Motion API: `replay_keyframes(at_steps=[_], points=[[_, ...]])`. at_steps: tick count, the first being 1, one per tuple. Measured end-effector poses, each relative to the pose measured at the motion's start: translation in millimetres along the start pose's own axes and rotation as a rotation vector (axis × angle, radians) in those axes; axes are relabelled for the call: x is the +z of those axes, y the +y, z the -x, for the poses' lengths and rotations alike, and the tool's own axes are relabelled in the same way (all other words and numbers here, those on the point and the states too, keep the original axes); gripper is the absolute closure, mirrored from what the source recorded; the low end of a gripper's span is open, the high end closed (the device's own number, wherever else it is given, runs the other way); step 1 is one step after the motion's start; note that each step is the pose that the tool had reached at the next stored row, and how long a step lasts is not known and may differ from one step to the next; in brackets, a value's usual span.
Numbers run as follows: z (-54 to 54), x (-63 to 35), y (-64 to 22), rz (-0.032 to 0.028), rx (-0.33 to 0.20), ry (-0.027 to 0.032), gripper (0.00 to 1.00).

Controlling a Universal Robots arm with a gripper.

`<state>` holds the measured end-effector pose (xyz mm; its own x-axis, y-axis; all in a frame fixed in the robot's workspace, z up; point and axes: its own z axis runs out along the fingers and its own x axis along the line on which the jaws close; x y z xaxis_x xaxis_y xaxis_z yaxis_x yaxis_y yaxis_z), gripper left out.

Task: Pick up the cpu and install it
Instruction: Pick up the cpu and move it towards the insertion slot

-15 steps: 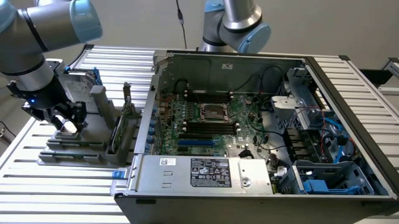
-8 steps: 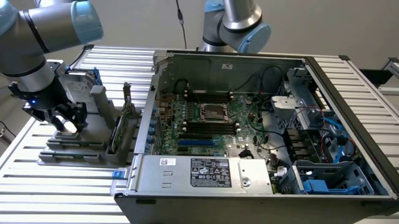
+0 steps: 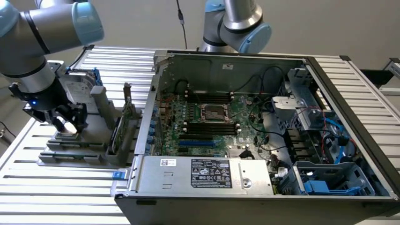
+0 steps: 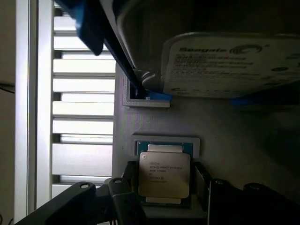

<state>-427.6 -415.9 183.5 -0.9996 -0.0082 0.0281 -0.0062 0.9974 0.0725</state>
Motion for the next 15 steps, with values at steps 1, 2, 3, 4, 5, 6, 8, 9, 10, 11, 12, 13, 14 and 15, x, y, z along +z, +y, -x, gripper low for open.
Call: replay_keyframes(at_steps=[1,2,3,4,5,6,8,9,10,11,12,13,14,15], points=[[0.0,0.0,0.0,0.0000,0.000,0.0008,0.43],[0.1,0.0,0.0,0.0001,0.000,0.0019,0.45],[0.1,0.1,0.0,0.0001,0.000,0.0030,0.45],[0.1,0.1,0.0,0.0002,0.000,0.0041,0.45],[0.0,0.1,0.0,0.0001,0.000,0.0050,0.45],[0.1,0.1,0.0,0.0003,0.000,0.0055,0.45],[0.1,-0.8,0.1,0.0011,0.001,0.0065,0.45],[0.0,-1.9,0.2,0.0013,0.001,0.0072,0.45],[-0.1,-3.8,0.3,0.0016,0.001,0.0077,0.45],[-0.1,-6.4,0.5,0.0017,0.001,0.0078,0.45],[-0.2,-9.7,0.7,0.0019,0.001,0.0078,0.45],[-0.3,-13.7,1.0,0.0019,0.001,0.0080,0.45],[-0.5,-18.3,1.4,0.0018,0.001,0.0081,0.45],[-0.6,-22.8,1.7,0.0019,0.001,0.0081,0.45]])
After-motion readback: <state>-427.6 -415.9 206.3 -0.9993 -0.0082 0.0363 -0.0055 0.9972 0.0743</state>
